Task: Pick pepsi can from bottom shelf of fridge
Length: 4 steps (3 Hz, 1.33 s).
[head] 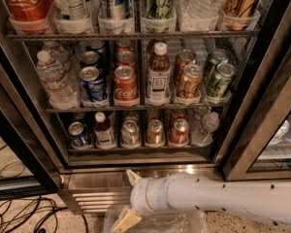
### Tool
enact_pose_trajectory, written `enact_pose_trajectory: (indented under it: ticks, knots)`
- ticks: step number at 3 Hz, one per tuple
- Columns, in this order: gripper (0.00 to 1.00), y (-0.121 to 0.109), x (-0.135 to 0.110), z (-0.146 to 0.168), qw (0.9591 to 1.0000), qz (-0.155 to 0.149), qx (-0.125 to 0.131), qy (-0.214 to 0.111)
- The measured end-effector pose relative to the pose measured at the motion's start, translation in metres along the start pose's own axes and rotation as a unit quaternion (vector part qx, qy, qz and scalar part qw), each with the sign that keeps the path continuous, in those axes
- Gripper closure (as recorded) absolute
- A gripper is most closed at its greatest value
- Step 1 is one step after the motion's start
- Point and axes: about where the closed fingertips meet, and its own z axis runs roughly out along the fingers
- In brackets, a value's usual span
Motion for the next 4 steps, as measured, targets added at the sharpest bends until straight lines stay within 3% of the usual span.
enact_pose_trajectory:
  ticks: [1, 2, 3, 4]
  knots:
    - [0.00, -0.026, -0.034, 0.023, 0.9961, -0.016, 0.047, -0.073]
    - [0.00, -0.040, -0.055, 0.044, 0.9906, -0.015, 0.059, -0.123]
    - [0.00, -0.040, -0.055, 0.044, 0.9906, -0.015, 0.059, -0.123]
    - [0.00, -0.039, -0.062, 0.065, 0.9858, -0.015, 0.072, -0.151]
